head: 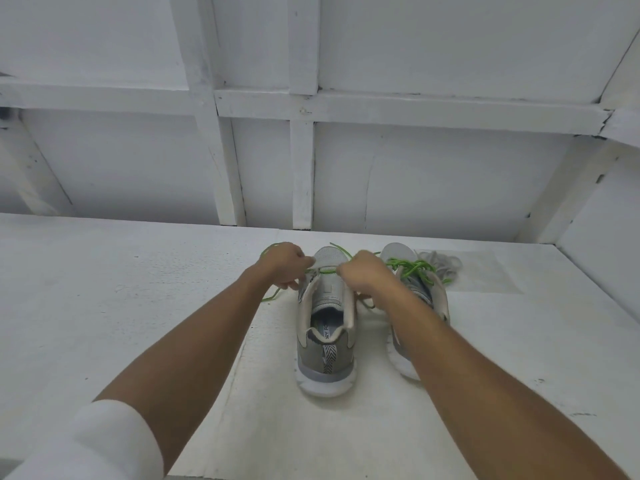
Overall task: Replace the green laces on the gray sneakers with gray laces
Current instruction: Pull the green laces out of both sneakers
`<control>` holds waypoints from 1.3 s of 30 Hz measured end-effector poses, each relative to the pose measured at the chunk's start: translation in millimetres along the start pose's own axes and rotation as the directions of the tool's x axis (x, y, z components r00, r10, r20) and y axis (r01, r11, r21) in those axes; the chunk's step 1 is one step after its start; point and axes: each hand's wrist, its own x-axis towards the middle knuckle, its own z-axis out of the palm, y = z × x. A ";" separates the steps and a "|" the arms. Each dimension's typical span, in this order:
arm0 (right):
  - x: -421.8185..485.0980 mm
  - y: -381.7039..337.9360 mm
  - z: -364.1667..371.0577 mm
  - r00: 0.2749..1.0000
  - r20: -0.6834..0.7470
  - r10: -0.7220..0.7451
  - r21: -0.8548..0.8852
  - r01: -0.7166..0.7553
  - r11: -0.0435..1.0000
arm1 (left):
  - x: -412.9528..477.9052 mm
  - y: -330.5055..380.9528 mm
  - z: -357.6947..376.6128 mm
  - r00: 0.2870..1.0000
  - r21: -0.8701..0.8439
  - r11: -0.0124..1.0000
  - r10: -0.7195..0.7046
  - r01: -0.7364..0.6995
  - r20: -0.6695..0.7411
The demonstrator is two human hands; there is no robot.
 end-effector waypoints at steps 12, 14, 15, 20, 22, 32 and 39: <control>40.1 0.4 -26.2 0.920 0.219 -0.324 -0.544 0.391 0.742 | 0.8 1.7 19.0 0.985 -0.295 0.941 -0.175 0.166 -0.005; 44.3 3.0 -22.8 0.916 0.228 -0.331 -0.576 0.401 0.712 | -1.1 -0.3 17.6 0.975 -0.387 0.898 -0.220 0.210 0.021; 45.8 4.0 -21.2 0.915 0.228 -0.332 -0.591 0.402 0.699 | -2.2 -1.2 16.9 0.971 -0.418 0.880 -0.235 0.228 0.035; 49.3 8.4 -11.3 0.906 0.197 -0.375 -0.657 0.406 0.636 | -1.9 -6.1 17.1 0.971 -0.485 0.844 -0.230 0.229 0.058; 49.8 10.8 -8.5 0.904 0.180 -0.387 -0.676 0.400 0.619 | -1.4 -7.4 18.0 0.973 -0.497 0.839 -0.226 0.221 0.050; 50.5 -8.4 -61.4 0.887 0.008 -0.461 -0.890 0.217 0.402 | 6.9 -15.3 28.8 0.951 -0.575 0.784 -0.306 0.234 -0.030; 54.8 -22.3 -86.4 0.910 -0.051 -0.411 -0.834 0.188 0.519 | 5.0 -14.3 28.6 0.952 -0.579 0.779 -0.305 0.238 -0.020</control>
